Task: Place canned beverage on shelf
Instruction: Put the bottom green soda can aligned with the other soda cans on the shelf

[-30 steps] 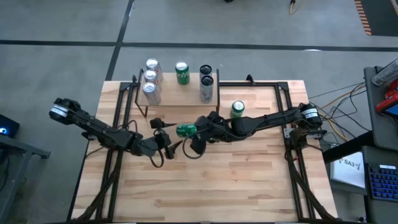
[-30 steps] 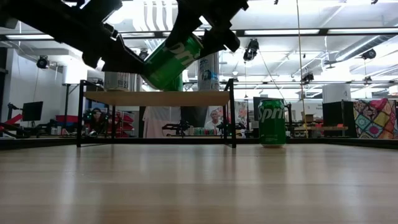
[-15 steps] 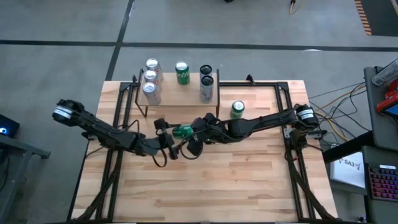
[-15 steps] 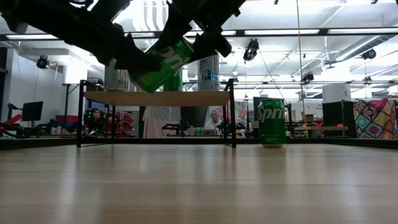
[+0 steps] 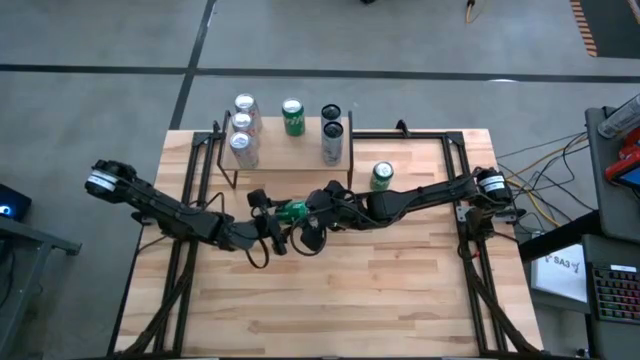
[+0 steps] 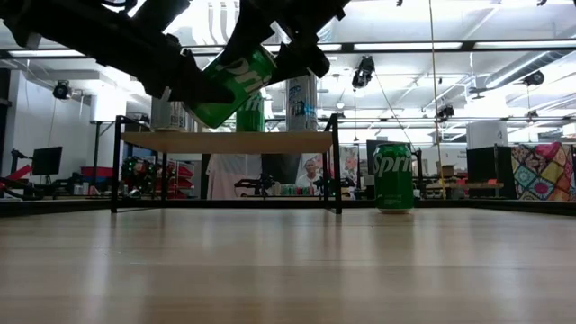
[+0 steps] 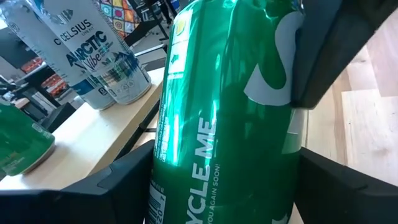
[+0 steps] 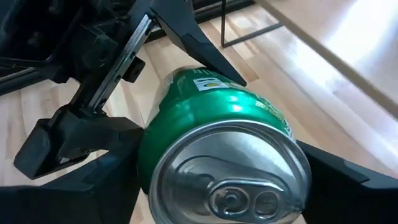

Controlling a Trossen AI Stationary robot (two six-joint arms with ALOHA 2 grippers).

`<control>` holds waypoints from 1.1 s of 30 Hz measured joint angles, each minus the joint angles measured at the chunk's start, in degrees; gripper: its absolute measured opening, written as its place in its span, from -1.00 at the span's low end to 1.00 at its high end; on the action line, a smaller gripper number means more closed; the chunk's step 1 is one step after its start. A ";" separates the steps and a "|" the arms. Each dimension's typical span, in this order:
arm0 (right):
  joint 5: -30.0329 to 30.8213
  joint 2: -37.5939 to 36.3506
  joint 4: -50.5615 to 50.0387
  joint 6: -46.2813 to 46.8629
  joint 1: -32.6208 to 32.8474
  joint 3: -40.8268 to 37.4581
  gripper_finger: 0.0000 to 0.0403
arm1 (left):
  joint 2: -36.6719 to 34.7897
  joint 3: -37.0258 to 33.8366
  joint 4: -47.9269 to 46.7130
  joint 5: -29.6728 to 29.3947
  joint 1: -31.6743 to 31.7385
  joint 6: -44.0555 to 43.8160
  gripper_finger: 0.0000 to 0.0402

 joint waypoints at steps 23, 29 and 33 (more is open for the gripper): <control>-0.17 -12.47 9.73 -32.77 8.23 1.17 0.80 | -11.80 -11.06 31.28 12.14 -5.75 11.23 0.44; -0.15 -10.73 13.34 -34.99 8.99 0.03 0.80 | -13.18 -13.77 39.37 17.07 -7.31 12.39 0.44; -0.24 -10.06 22.35 -34.99 9.01 -4.60 0.80 | -13.33 -13.97 41.38 18.54 -7.54 12.48 0.44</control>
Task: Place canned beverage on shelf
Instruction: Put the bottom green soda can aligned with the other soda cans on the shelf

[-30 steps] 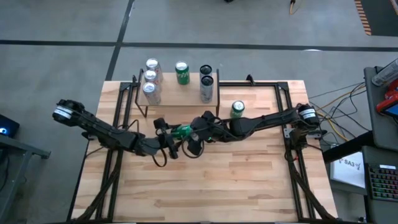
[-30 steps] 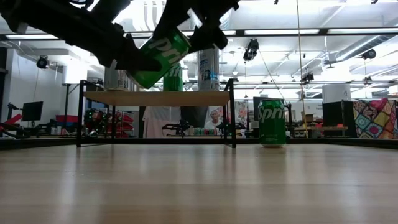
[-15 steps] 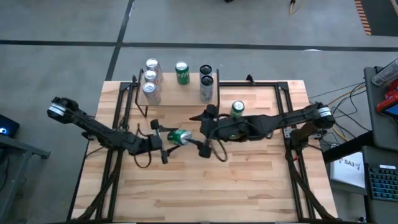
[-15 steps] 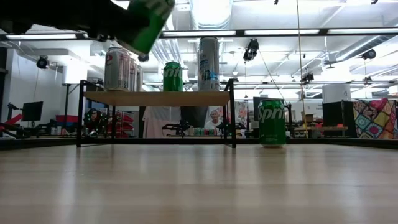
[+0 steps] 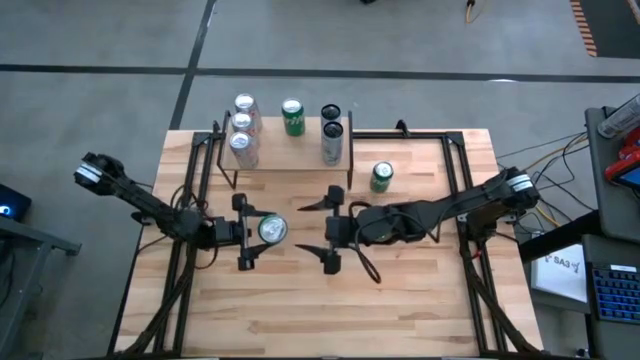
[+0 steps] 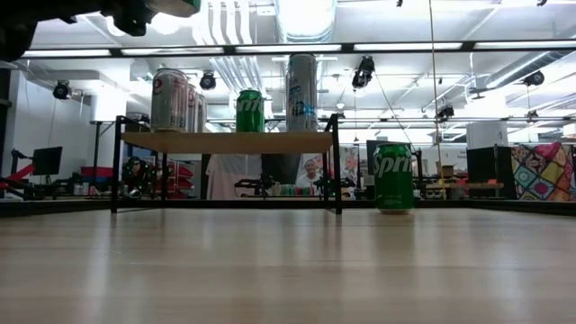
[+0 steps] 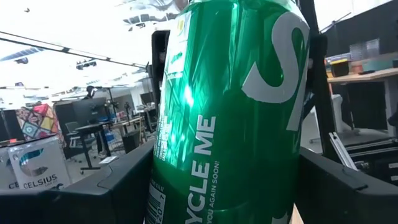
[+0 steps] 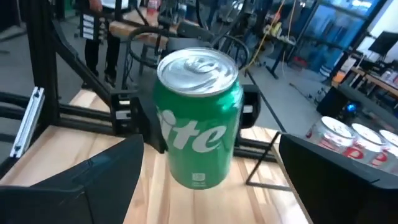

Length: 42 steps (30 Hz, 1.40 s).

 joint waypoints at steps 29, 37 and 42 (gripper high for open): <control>-4.63 12.34 33.43 -2.22 -3.39 -2.45 0.75 | 0.65 -0.09 0.66 -2.49 0.45 0.80 0.44; -8.63 12.34 33.42 -0.43 -4.87 -2.28 0.42 | 0.63 -0.09 1.06 -3.39 0.46 0.74 0.44; -8.26 12.34 33.34 -0.69 -4.85 -2.27 0.39 | 0.76 -0.09 0.90 -3.35 0.45 0.79 0.44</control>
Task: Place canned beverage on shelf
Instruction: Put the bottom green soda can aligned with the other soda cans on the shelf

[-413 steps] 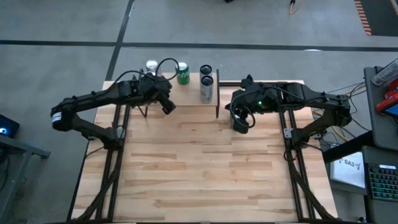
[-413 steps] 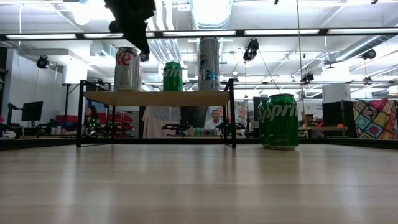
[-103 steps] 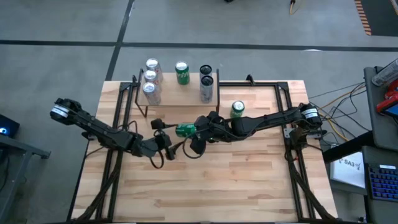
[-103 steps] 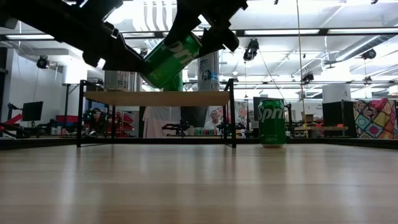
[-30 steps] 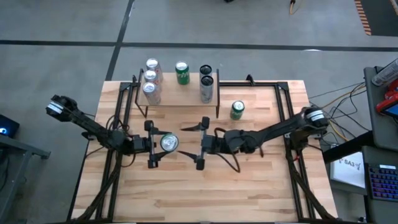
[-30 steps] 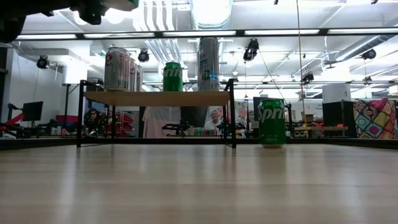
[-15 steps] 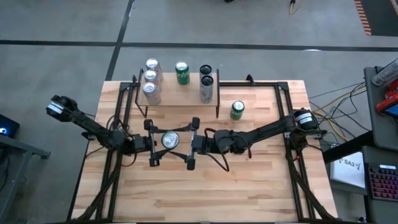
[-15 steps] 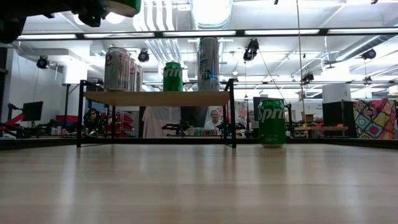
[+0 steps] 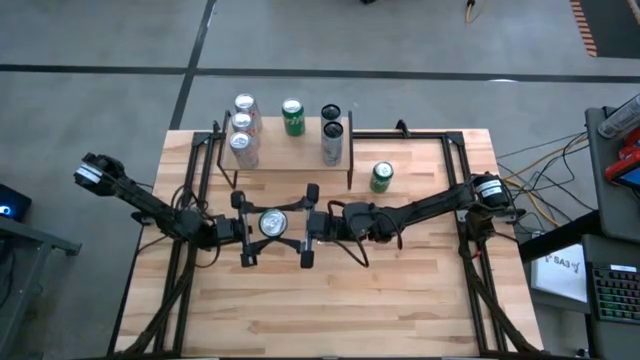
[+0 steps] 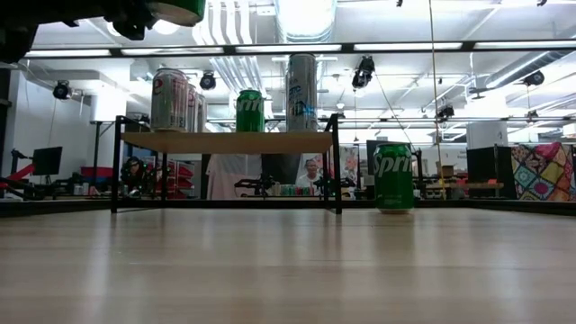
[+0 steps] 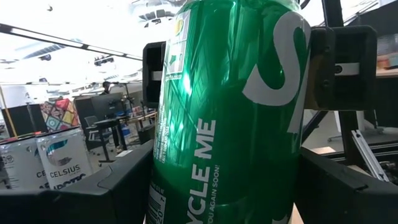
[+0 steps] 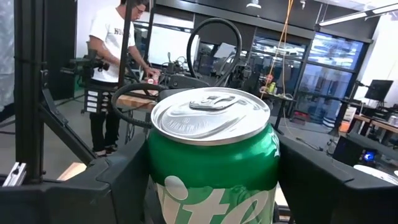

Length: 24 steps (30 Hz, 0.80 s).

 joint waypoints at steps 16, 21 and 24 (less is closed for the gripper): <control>1.73 -0.15 -0.64 1.07 -0.31 -0.09 0.39 | 0.04 0.02 -1.28 -2.33 -0.02 -0.56 0.80; 2.87 -1.18 -2.29 0.72 -0.85 -0.09 0.39 | 0.02 0.02 -2.63 -3.95 0.00 -0.72 0.71; 4.02 -2.64 -3.97 0.36 -1.40 -0.09 0.39 | -0.18 0.00 -2.75 -8.03 0.00 -0.87 0.73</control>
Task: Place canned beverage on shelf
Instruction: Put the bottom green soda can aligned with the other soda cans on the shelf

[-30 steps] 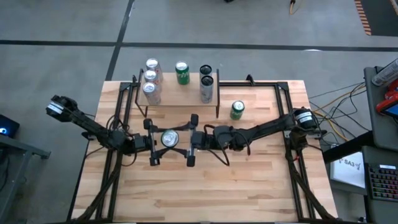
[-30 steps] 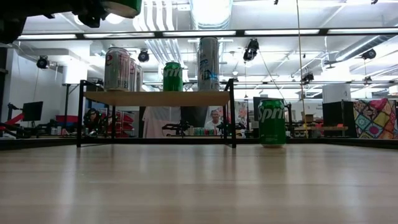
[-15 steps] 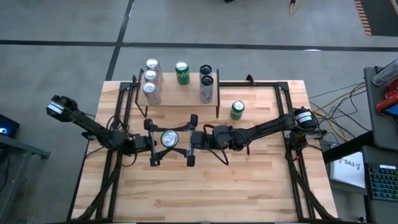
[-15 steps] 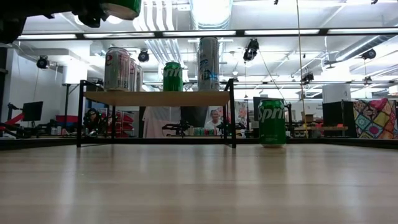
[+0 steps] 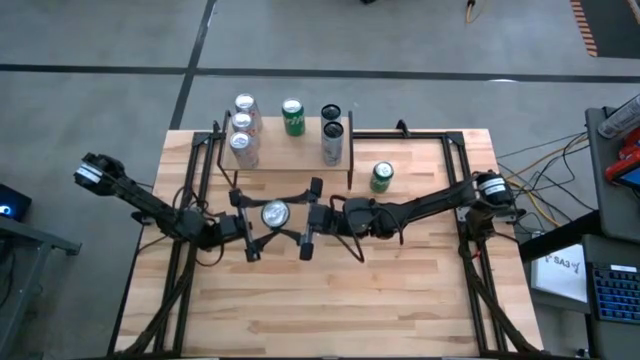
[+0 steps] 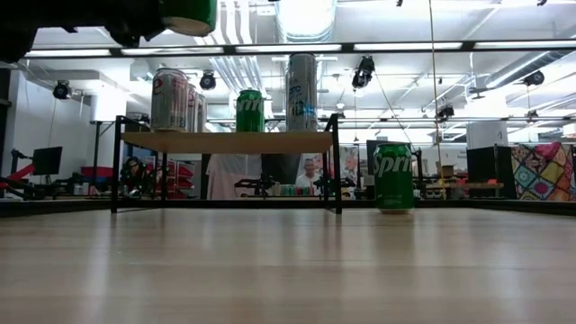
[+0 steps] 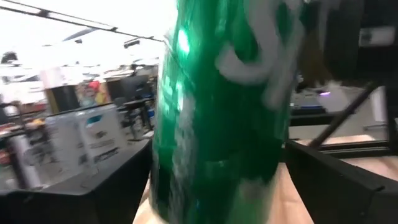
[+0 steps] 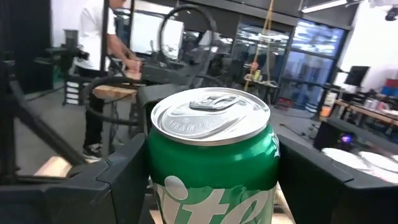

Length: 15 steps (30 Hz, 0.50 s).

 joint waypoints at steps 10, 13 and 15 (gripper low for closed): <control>1.64 -2.08 -7.76 2.24 -3.42 3.05 0.39 | -0.55 0.00 -3.59 -3.96 0.11 0.79 0.86; 1.16 -2.08 -7.91 2.61 -5.13 3.32 0.39 | -1.21 -0.03 -4.48 -6.99 -0.48 1.97 0.87; 1.86 -2.20 -7.49 2.20 -6.28 3.44 0.39 | -2.33 -0.09 -4.60 -8.41 -0.78 2.72 0.87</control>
